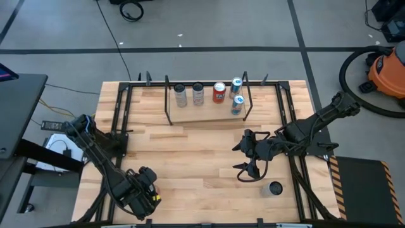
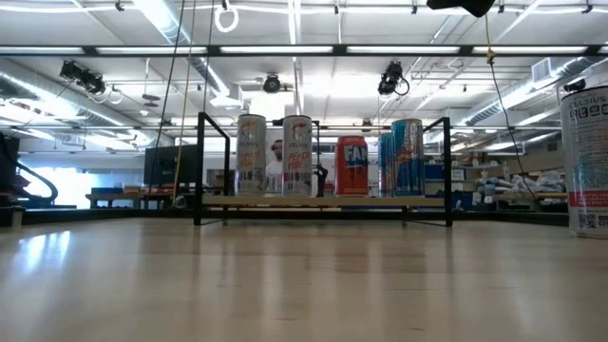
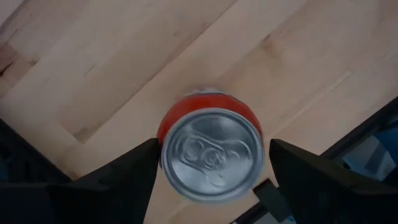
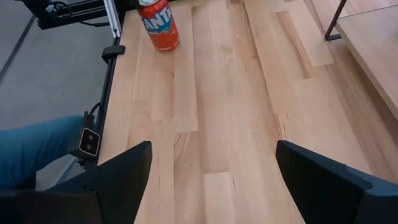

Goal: Place canned beverage on shelf
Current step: Put the orange soda can aligned with the other orange soda can on the shelf

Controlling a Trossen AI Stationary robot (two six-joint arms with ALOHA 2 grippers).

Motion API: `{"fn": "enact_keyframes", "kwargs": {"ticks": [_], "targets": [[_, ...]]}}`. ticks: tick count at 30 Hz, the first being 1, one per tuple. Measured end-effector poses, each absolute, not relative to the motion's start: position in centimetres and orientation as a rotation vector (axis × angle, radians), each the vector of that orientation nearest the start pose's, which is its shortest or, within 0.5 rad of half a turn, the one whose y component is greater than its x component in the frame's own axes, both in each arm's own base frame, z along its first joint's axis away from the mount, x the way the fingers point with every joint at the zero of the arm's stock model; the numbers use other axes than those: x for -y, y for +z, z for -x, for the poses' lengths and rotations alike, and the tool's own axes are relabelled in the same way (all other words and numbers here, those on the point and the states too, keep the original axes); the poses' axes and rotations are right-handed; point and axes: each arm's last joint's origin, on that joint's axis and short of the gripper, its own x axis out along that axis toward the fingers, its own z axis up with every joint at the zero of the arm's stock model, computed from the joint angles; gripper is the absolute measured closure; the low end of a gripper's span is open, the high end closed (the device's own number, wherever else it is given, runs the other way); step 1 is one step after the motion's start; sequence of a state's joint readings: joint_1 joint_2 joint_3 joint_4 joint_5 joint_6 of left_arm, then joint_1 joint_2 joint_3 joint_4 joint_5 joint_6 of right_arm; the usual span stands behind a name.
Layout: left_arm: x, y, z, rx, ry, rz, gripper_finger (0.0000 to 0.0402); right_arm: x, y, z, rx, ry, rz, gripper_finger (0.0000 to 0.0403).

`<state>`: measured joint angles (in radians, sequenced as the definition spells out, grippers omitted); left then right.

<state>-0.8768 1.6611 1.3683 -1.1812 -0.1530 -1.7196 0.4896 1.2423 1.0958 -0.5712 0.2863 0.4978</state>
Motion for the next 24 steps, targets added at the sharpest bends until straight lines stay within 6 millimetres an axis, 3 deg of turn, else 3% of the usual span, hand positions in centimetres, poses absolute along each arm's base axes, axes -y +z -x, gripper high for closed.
{"fn": "enact_keyframes", "kwargs": {"ticks": [5, 24], "targets": [[23.31, 24.61, -19.97, -1.290, 0.576, 0.720, 0.0094, -11.41, 31.41, -23.14, -0.692, 0.025, -0.205, 0.0051], [23.20, 24.50, -20.25, -1.303, 0.574, 0.734, 0.0104, -11.41, 31.41, -23.14, -0.693, 0.026, -0.203, 0.0051]]}}
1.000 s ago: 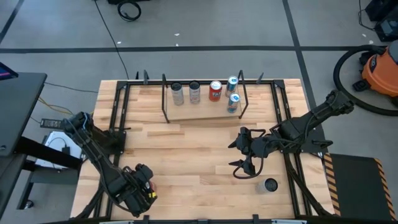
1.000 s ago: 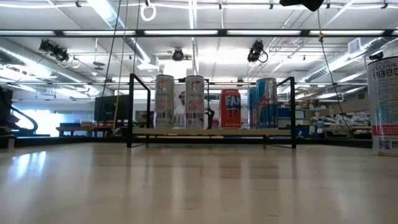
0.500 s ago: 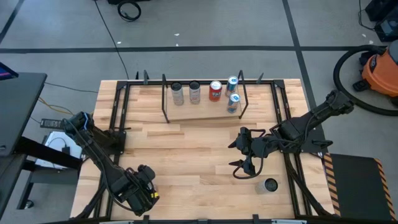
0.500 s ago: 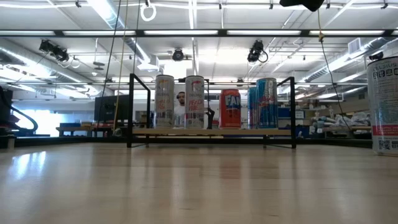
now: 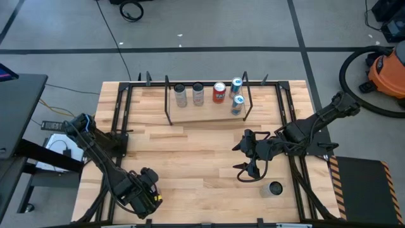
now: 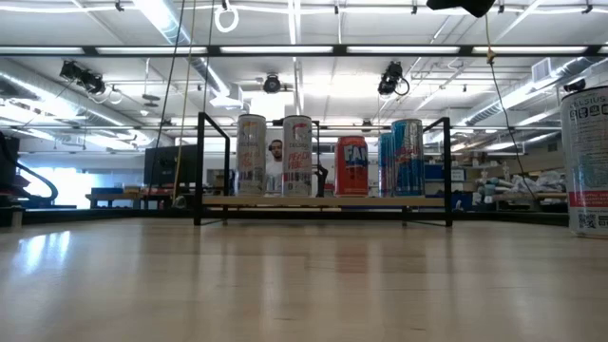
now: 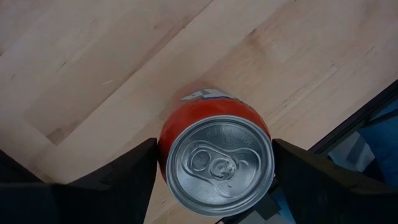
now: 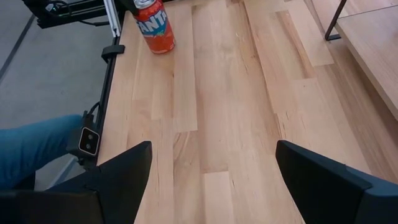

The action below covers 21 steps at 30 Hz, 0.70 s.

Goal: Place canned beverage on shelf
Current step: Put the orange soda can aligned with the other orange soda can on the shelf

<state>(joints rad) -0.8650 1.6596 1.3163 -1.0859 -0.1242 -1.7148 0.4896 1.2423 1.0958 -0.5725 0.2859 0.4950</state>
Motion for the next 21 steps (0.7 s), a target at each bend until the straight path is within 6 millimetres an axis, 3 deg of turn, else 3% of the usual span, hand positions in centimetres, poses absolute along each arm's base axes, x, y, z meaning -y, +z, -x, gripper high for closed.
{"fn": "enact_keyframes", "kwargs": {"ticks": [9, 21], "targets": [[22.3, 24.5, -21.2, -1.318, 0.555, 0.704, 0.0110, -11.4, 31.4, -23.1, -0.693, 0.026, -0.202, 0.0051], [18.3, 25.3, -25.7, -1.258, 0.470, 0.576, 0.0112, -11.4, 31.4, -23.1, -0.691, 0.026, -0.187, 0.0051]]}}
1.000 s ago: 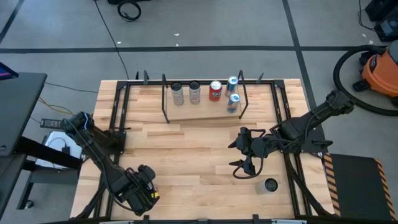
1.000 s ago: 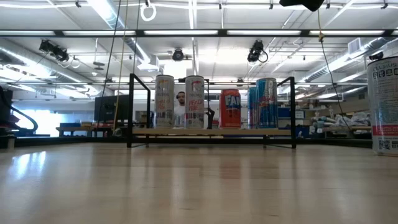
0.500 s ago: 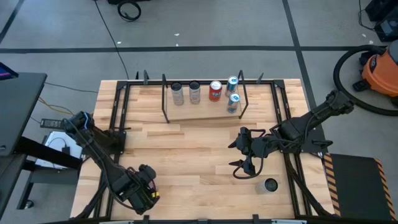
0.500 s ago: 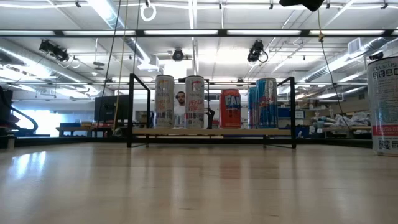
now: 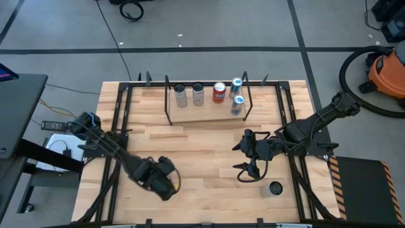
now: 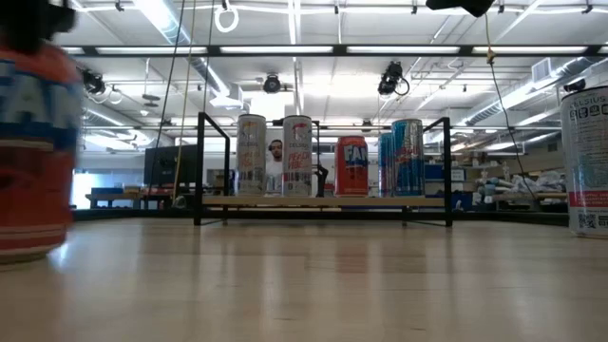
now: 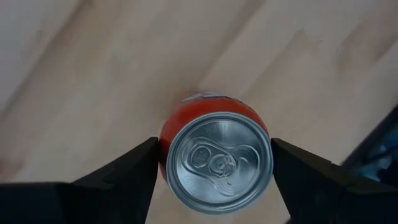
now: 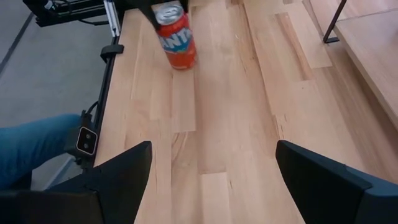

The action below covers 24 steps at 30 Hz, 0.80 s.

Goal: Place canned beverage on shelf
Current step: Put the orange soda can aligned with the other orange soda can on the shelf

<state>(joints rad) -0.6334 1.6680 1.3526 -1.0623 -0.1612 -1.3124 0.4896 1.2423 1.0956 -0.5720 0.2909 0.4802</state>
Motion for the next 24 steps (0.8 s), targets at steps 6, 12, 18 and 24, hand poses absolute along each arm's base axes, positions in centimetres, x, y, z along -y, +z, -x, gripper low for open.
{"fn": "enact_keyframes", "kwargs": {"ticks": [6, 12, 18, 24], "targets": [[15.3, 25.5, -27.7, -1.258, 0.449, 0.512, 0.0112, -11.4, 31.4, -23.1, -0.690, 0.032, -0.168, 0.0051], [12.3, 25.6, -29.3, -1.257, 0.413, 0.451, 0.0112, -11.4, 31.4, -23.2, -0.688, 0.032, -0.158, 0.0051], [9.3, 25.9, -31.2, -1.203, 0.352, 0.433, 0.0112, -11.4, 31.4, -23.2, -0.684, 0.031, -0.137, 0.0051], [5.9, 26.0, -32.4, -1.173, 0.339, 0.413, 0.0112, -11.3, 31.4, -23.2, -0.677, 0.021, -0.108, 0.0051]]}}
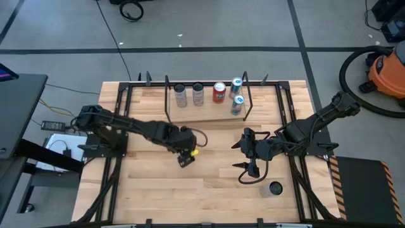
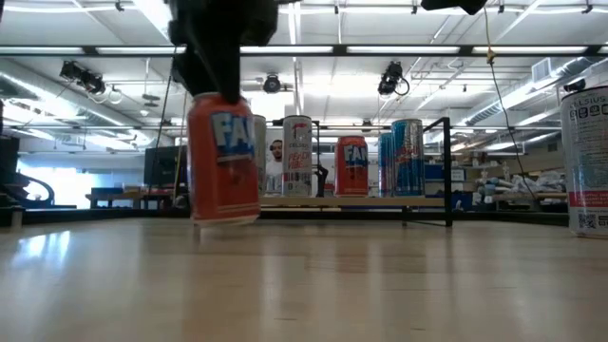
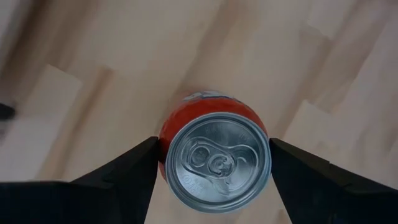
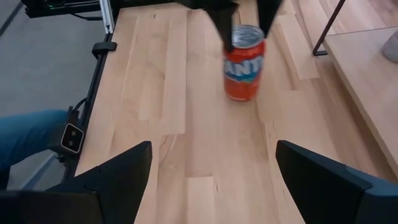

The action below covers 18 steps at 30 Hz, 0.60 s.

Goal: Place canned beverage on shelf
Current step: Put the orange soda can aligned with the other orange soda can on the shelf

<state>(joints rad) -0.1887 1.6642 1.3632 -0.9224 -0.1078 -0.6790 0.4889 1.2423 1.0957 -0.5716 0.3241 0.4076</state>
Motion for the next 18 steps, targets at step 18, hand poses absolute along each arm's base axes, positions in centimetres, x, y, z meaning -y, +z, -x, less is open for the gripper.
{"fn": "enact_keyframes", "kwargs": {"ticks": [18], "targets": [[-1.2, 26.1, -32.9, -1.197, 0.290, 0.442, 0.0112, -11.1, 31.5, -23.2, -0.650, -0.031, -0.034, 0.0051]]}}
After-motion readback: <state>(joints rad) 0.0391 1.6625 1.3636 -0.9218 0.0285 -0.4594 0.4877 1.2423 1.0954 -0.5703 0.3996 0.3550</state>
